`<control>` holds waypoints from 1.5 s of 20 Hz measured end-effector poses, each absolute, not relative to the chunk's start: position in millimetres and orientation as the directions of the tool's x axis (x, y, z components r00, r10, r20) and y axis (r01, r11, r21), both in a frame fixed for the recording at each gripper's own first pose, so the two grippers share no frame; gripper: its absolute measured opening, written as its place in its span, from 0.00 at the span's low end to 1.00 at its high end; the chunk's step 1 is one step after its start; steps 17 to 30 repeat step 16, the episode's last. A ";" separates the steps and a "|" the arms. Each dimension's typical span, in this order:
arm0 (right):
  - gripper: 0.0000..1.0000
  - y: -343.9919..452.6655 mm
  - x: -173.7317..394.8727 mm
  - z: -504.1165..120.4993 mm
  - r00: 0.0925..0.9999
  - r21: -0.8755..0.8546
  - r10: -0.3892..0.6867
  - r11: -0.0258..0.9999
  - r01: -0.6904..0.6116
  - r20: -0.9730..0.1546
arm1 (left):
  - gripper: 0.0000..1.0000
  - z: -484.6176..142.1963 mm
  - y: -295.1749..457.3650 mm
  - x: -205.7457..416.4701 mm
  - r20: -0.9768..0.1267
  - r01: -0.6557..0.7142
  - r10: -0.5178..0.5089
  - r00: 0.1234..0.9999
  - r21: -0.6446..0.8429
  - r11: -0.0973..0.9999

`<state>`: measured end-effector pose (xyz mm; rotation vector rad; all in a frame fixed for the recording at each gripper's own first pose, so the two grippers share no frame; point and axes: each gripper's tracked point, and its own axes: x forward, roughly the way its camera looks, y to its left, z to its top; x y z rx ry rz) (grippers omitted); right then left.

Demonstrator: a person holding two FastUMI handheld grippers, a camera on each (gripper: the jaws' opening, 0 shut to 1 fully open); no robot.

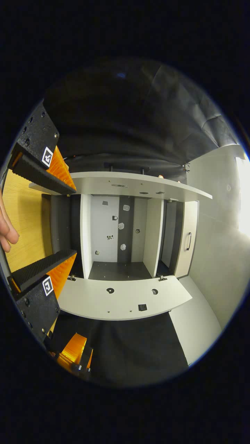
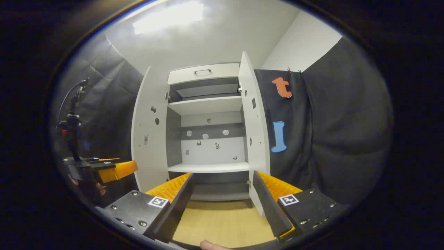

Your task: Open the right door of the double-door shoe cabinet with the right hand, and open the left door with the left hand.

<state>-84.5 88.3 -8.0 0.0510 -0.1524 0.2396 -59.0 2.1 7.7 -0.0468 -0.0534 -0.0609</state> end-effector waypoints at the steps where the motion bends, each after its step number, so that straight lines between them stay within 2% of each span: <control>1: 1.00 90.3 -85.8 -8.1 0.959 0.030 0.236 0.969 -0.243 0.156 | 0.98 7.7 5.0 -59.9 0.056 0.058 -0.056 0.997 -0.042 0.997; 7: 1.00 101.3 -85.1 -12.8 0.956 0.013 0.253 0.966 -0.258 0.147 | 0.98 6.2 21.3 -60.8 0.064 0.022 -0.019 0.998 -0.040 0.999; 8: 0.96 103.2 -84.6 -16.0 0.957 0.010 0.255 0.966 -0.259 0.138 | 0.98 6.3 22.2 -61.7 0.066 0.019 -0.016 0.998 -0.044 0.999; 9: 1.00 105.1 -84.2 -17.8 0.958 0.002 0.257 0.966 -0.259 0.131 | 0.98 6.3 23.6 -62.2 0.068 0.017 -0.014 0.998 -0.048 0.999; 30: 1.00 103.8 -79.4 -20.9 0.963 0.016 0.238 0.970 -0.242 0.127 | 0.98 6.9 26.6 -62.8 0.070 0.006 -0.004 0.998 -0.039 0.999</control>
